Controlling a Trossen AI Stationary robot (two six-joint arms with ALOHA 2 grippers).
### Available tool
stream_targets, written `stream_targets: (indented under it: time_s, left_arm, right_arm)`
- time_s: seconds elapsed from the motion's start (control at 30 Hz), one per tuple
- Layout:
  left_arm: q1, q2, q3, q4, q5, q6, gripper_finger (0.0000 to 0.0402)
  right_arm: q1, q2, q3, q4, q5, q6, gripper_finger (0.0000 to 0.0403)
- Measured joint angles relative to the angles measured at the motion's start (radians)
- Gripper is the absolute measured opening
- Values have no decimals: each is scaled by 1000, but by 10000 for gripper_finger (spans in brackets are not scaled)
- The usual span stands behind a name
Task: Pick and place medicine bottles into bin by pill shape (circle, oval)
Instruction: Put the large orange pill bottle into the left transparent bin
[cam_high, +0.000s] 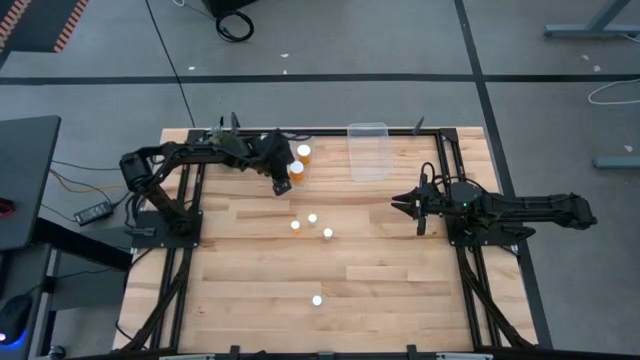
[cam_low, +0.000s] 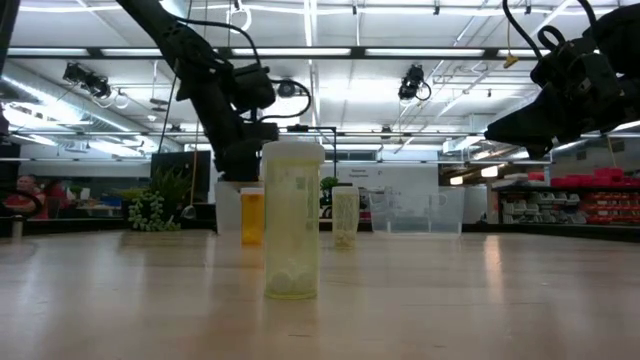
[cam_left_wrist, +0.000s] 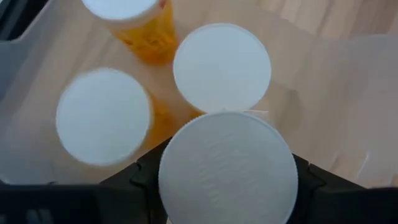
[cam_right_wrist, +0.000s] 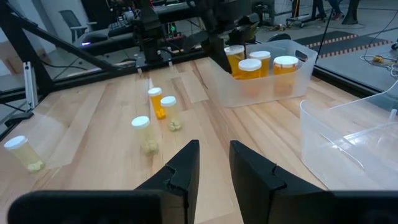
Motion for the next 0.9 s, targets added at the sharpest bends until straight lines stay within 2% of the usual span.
stream_targets:
  time_s: [0.53,0.9]
  left_arm:
    - [2,1,0,-1,-4,-3,231]
    - [2,0,0,-7,-4,19,277]
  right_arm:
    - [0,0,0,0,0,0,95]
    - [0,0,0,0,0,0,95]
